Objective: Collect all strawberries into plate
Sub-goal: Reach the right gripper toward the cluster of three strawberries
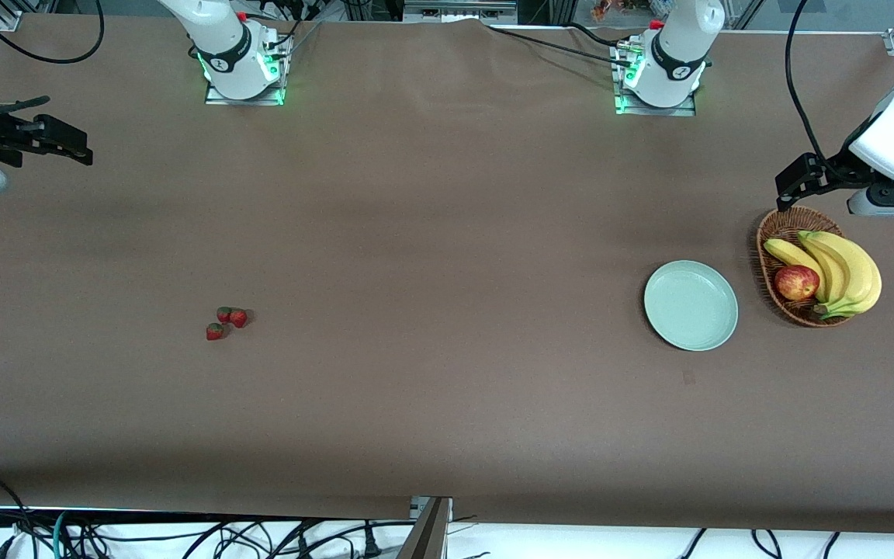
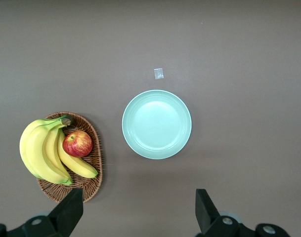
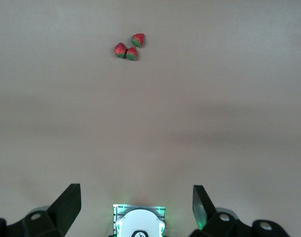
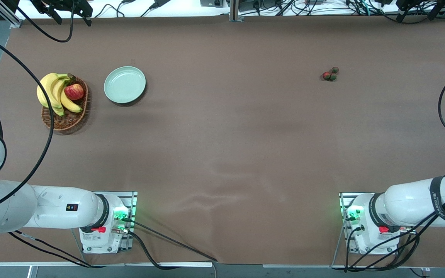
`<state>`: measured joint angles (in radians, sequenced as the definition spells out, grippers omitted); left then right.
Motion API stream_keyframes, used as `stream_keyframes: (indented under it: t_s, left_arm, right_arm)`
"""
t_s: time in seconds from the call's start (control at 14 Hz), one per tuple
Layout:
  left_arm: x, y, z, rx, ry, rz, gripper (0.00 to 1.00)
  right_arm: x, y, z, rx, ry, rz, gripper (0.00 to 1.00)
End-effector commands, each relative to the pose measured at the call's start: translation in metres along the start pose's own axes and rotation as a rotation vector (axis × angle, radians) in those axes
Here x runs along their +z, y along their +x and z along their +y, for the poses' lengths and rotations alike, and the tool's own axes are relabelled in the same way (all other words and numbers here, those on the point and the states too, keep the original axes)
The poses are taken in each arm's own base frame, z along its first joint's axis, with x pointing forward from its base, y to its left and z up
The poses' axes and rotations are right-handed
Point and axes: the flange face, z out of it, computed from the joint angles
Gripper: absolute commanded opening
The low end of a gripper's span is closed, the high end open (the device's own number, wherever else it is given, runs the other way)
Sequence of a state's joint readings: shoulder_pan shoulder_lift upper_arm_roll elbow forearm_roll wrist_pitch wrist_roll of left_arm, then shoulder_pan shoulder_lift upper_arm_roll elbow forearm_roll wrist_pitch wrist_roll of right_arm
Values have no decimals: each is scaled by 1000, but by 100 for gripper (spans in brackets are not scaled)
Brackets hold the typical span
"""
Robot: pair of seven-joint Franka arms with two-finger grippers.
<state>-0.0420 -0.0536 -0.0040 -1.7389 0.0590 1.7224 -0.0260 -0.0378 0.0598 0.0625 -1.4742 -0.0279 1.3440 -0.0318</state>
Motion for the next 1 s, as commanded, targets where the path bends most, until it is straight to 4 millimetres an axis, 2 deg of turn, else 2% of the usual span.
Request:
stream_keyframes:
  t_s: [0.0, 0.21, 0.43, 0.57, 0.71, 0.93]
  left_arm:
    - [-4, 6, 2, 15, -20, -11, 100]
    - [-2, 3, -4, 7, -20, -33, 100]
    - [-1, 3, -6, 3, -20, -40, 100]
    - [-2, 3, -6, 4, -20, -40, 100]
    - [-2, 2, -6, 4, -20, -41, 100]
    - [-2, 3, -4, 4, -20, -41, 100]
  right_arm:
    - [-5, 0, 3, 7, 23, 8, 100]
    - [0, 3, 4, 2, 24, 1, 100]
    - [26, 28, 0, -14, 28, -25, 100]
    - [53, 51, 1, -15, 33, -51, 100]
    - [88, 86, 2, -16, 34, -34, 100]
    - [162, 139, 7, -12, 48, -31, 100]
